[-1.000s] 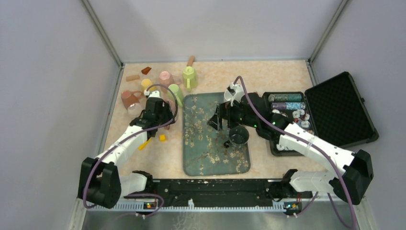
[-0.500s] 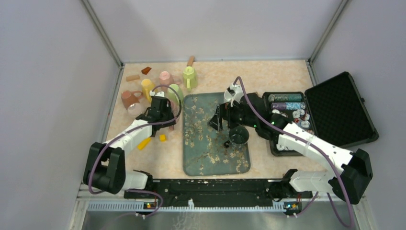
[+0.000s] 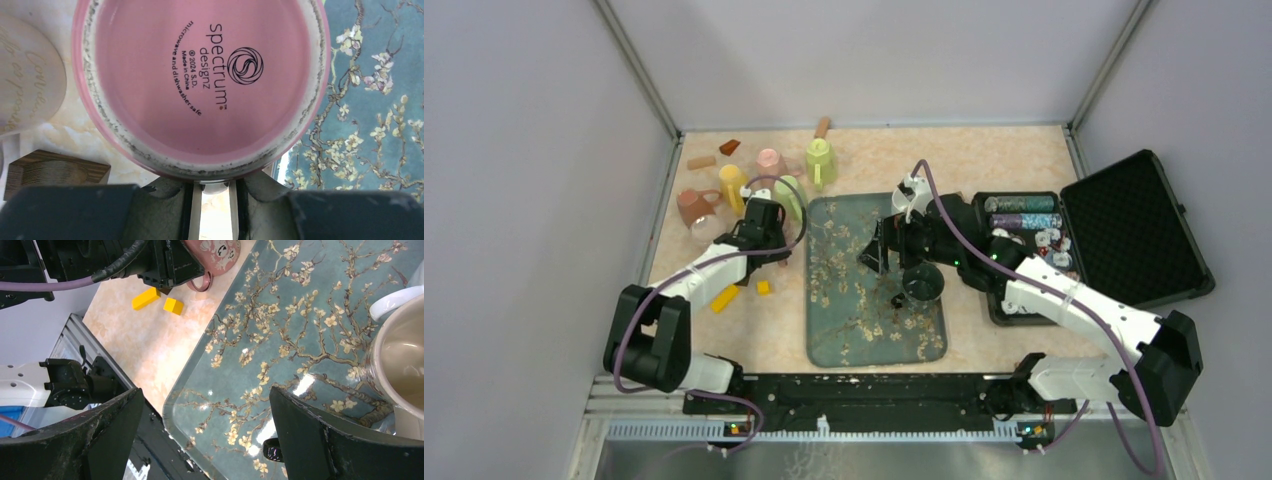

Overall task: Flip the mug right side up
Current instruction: Turn over the cup at the center of the board.

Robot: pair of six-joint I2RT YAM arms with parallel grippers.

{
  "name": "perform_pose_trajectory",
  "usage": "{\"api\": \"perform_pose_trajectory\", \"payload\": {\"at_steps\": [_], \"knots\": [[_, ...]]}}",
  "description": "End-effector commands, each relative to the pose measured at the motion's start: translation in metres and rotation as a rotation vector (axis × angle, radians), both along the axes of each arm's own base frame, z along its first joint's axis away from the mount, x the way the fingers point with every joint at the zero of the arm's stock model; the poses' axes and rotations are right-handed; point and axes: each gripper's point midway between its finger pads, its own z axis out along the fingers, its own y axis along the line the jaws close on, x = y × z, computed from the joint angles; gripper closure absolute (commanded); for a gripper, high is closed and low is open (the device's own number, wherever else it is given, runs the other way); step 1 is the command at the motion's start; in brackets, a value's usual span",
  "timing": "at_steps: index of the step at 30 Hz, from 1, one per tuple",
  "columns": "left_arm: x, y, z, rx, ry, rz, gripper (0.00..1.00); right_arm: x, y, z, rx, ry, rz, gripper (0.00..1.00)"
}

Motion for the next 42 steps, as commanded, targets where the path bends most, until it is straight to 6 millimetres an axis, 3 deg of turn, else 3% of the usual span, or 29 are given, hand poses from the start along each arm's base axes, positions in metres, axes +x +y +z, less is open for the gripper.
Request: {"api": "perform_pose_trajectory", "payload": {"at_steps": [1, 6, 7, 19, 23, 32, 42], "knots": [[0.022, 0.001, 0.02, 0.008, -0.084, 0.033, 0.77, 0.004, 0.0, 0.01, 0.027, -0.038, 0.006, 0.04], [0.028, -0.005, 0.036, 0.004, -0.128, 0.022, 0.99, 0.003, 0.0, 0.012, 0.033, -0.037, 0.005, 0.04], [0.029, -0.006, 0.042, 0.001, -0.143, 0.021, 1.0, 0.003, 0.0, 0.012, 0.034, -0.037, 0.006, 0.03], [0.023, -0.024, 0.136, -0.099, -0.359, -0.072, 1.0, 0.008, 0.003, 0.028, 0.076, -0.053, -0.016, 0.04], [0.018, -0.047, 0.172, -0.22, -0.436, -0.159, 1.0, 0.011, 0.007, 0.043, 0.12, -0.068, -0.03, 0.04], [-0.01, -0.11, 0.274, -0.592, -0.646, -0.451, 1.0, 0.019, 0.022, 0.084, 0.263, -0.115, -0.019, 0.04], [-0.052, -0.144, 0.36, -0.937, -0.841, -0.72, 1.0, 0.023, 0.025, 0.129, 0.477, -0.149, 0.031, 0.04]]}}
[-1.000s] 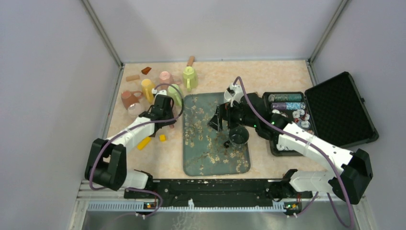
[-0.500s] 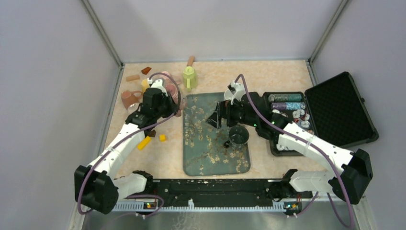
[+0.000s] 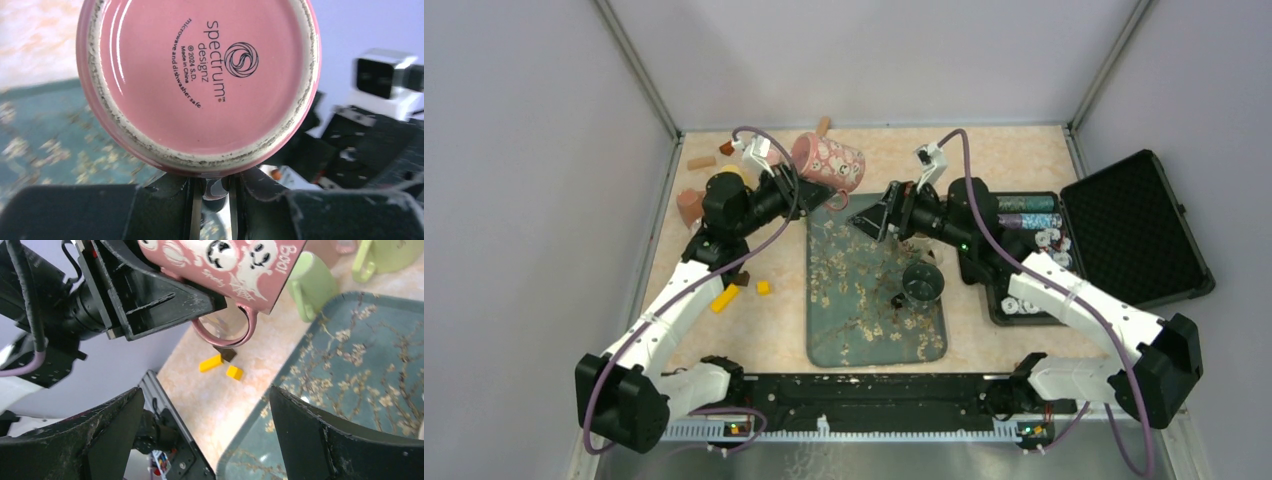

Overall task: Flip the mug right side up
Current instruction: Turn over the cup at the center of the board.

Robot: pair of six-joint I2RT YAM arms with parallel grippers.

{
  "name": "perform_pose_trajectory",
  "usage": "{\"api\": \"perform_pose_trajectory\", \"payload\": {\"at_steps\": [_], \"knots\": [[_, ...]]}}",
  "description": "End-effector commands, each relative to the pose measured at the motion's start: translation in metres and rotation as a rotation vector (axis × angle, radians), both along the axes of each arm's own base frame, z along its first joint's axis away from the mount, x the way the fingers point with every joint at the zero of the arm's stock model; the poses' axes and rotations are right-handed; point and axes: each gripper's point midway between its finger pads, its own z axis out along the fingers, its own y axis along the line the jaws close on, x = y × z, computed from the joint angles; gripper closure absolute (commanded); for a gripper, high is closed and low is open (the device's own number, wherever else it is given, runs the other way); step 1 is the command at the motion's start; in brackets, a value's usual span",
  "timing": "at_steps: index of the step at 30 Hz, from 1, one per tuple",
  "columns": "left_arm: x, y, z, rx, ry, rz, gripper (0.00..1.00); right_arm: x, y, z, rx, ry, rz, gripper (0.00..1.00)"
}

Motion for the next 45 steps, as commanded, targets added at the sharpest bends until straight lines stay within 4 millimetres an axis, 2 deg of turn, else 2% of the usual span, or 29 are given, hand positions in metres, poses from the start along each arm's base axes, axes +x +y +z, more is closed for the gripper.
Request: {"api": "perform_pose_trajectory", "payload": {"at_steps": [1, 7, 12, 20, 30, 33, 40, 45], "knots": [[-0.038, -0.015, 0.133, -0.277, -0.408, -0.19, 1.0, -0.001, 0.003, 0.055, 0.175, -0.088, 0.037, 0.05], [-0.052, -0.022, 0.152, -0.422, -0.428, -0.307, 1.0, -0.004, 0.001, 0.086, 0.294, -0.134, 0.059, 0.06], [-0.058, -0.026, 0.155, -0.481, -0.433, -0.38, 1.0, -0.008, 0.006, 0.11, 0.36, -0.174, 0.105, 0.08], [-0.068, -0.031, 0.153, -0.519, -0.448, -0.455, 1.0, -0.01, 0.017, 0.125, 0.421, -0.181, 0.166, 0.18], [-0.074, -0.037, 0.143, -0.55, -0.426, -0.506, 1.0, -0.011, 0.022, 0.126, 0.442, -0.183, 0.201, 0.4], [-0.073, -0.04, 0.139, -0.552, -0.417, -0.507, 1.0, -0.011, 0.023, 0.125, 0.444, -0.179, 0.204, 0.51], [-0.073, -0.046, 0.13, -0.547, -0.4, -0.523, 1.0, -0.009, 0.023, 0.122, 0.439, -0.171, 0.193, 0.67], [-0.071, -0.048, 0.119, -0.527, -0.388, -0.519, 1.0, -0.007, 0.023, 0.119, 0.428, -0.165, 0.184, 0.86]]}}
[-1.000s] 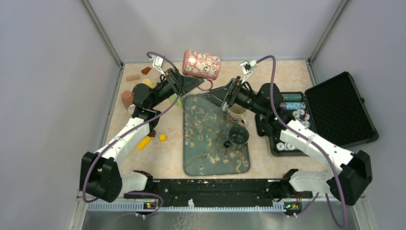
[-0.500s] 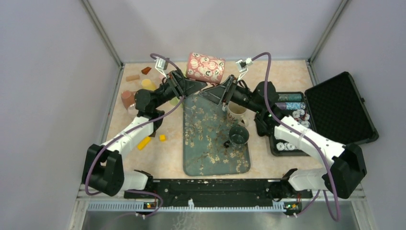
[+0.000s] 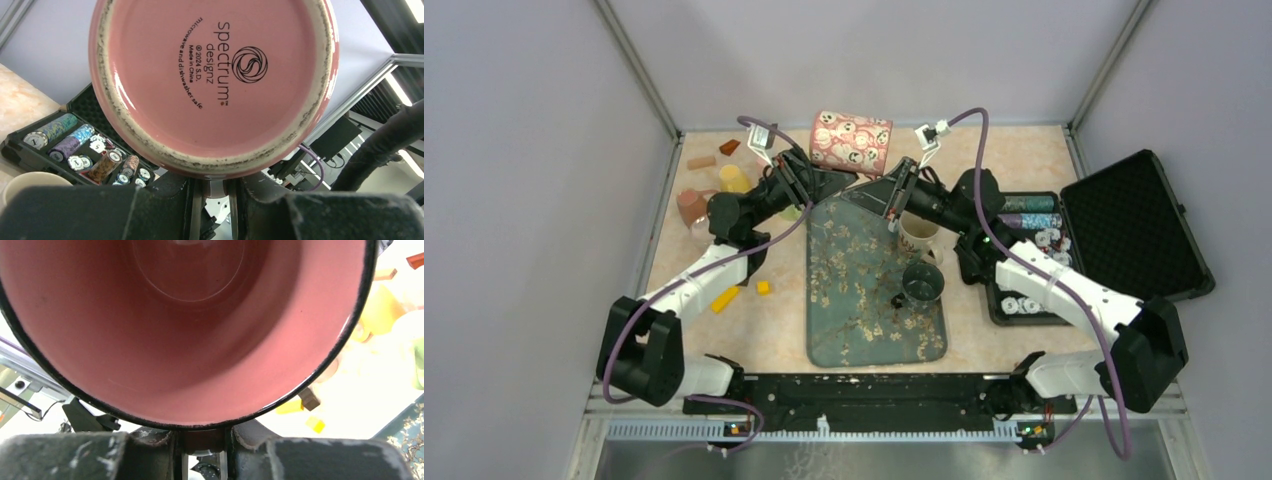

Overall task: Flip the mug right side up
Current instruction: Turn over the cup at the center of the board.

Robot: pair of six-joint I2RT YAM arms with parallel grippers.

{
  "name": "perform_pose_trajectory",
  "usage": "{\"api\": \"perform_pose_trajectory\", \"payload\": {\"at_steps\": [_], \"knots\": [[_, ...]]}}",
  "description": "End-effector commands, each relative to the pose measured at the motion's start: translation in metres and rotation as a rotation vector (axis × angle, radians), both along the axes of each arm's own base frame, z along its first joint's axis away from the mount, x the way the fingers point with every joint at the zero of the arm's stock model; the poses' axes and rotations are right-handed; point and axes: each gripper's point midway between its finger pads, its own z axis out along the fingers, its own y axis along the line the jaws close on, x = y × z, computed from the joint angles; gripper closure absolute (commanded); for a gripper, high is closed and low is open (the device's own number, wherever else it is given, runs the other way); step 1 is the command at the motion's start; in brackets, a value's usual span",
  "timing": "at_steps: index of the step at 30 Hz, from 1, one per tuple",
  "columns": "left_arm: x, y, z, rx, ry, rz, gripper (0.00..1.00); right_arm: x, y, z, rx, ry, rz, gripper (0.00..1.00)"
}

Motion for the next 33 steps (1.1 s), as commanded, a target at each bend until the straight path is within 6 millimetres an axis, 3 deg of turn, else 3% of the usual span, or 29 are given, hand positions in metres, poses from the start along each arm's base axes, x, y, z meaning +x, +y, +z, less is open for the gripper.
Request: {"api": "perform_pose_trajectory", "payload": {"at_steps": [1, 4, 8, 15, 19, 27, 33], "knots": [[-0.016, 0.001, 0.01, -0.026, -0.127, -0.001, 1.0, -0.001, -0.005, 0.036, 0.062, -0.112, -0.022, 0.9], [-0.012, 0.001, 0.002, -0.011, -0.115, 0.027, 0.96, 0.003, -0.006, 0.03, 0.04, -0.103, -0.042, 1.0], [-0.006, 0.001, -0.008, 0.015, -0.101, 0.067, 0.73, 0.008, -0.008, 0.021, 0.008, -0.096, -0.074, 1.0], [0.012, -0.001, -0.036, 0.154, -0.046, 0.155, 0.19, 0.018, -0.01, 0.008, -0.042, -0.084, -0.123, 1.0], [0.023, 0.004, -0.056, 0.256, -0.01, 0.244, 0.04, 0.03, -0.011, -0.008, -0.12, -0.059, -0.177, 1.0], [0.031, 0.037, -0.104, 0.522, 0.084, 0.458, 0.02, 0.052, -0.009, -0.043, -0.287, -0.022, -0.254, 1.0], [0.026, 0.068, -0.113, 0.635, 0.086, 0.61, 0.02, 0.068, -0.007, -0.064, -0.406, -0.01, -0.312, 1.0]]}}
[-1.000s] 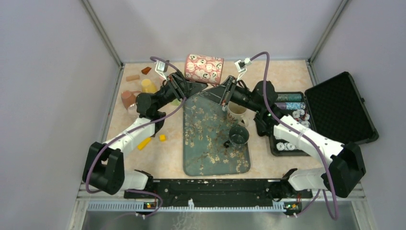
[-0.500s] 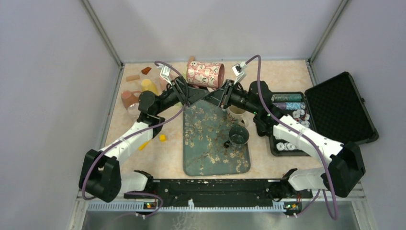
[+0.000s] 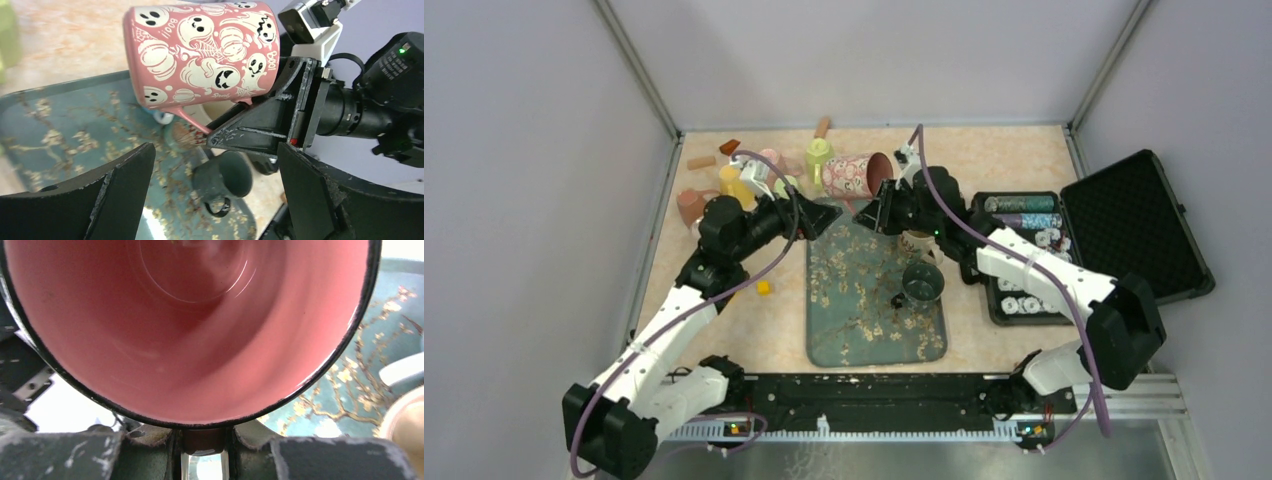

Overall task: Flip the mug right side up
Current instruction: Turn over the cup at the center of the board.

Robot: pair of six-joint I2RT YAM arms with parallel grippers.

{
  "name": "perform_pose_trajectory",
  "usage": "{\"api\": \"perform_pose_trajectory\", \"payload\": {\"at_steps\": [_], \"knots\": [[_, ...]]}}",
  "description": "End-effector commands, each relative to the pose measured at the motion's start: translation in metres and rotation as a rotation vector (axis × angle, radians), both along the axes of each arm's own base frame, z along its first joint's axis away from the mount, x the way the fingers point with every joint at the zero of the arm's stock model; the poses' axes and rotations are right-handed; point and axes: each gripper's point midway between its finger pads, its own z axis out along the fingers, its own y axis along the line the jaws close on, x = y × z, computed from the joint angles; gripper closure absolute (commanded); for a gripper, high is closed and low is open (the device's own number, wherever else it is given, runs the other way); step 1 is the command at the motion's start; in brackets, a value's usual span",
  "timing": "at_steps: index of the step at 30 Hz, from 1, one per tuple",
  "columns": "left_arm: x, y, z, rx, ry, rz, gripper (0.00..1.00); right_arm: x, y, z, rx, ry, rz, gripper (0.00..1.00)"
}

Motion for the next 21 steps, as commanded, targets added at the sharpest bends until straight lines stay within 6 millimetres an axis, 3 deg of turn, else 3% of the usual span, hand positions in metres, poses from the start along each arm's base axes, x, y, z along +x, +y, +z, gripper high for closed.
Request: {"api": "perform_pose_trajectory", "payload": {"at_steps": [1, 11, 21], "knots": [[0.0, 0.027, -0.004, 0.134, -0.033, 0.127, 0.01, 0.021, 0.009, 0.07, 0.046, -0.214, -0.034, 1.0], [-0.006, 0.055, 0.008, 0.226, -0.055, 0.238, 0.02, 0.042, 0.024, 0.038, -0.169, -0.186, -0.051, 1.0], [-0.019, 0.072, 0.056, 0.237, -0.154, 0.295, 0.02, 0.066, 0.039, -0.021, -0.383, -0.115, -0.076, 1.0]]}}
